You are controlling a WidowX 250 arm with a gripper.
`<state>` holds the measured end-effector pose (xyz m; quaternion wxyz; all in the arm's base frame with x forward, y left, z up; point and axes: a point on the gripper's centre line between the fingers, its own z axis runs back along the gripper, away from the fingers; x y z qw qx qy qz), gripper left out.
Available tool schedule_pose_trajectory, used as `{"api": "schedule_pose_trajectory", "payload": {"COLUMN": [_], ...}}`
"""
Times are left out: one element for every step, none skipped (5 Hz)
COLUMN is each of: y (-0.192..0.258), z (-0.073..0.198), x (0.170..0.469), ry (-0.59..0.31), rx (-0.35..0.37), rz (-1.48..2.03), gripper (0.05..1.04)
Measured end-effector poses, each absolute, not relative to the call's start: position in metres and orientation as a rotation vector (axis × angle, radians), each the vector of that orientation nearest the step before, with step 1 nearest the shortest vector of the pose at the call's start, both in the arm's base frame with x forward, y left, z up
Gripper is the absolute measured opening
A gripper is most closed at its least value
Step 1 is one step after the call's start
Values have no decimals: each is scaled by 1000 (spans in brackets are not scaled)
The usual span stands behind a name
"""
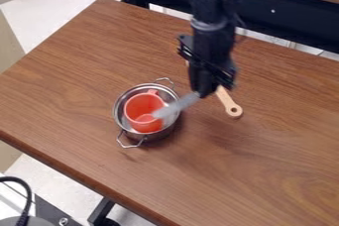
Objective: Move the knife in the left side of the silver pot
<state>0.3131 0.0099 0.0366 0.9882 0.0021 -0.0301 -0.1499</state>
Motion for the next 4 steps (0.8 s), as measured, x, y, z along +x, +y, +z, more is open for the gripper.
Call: {"api": "schedule_pose_trajectory", "payload": {"y": [47, 80, 106, 126], "z": [43, 60, 61, 49], "x": [319, 329, 330, 325], "ry": [-89, -121, -118, -107], "rx": [16, 36, 44, 47], "rz": [-221, -138, -141, -230], "gripper": [122, 122, 122, 122]}}
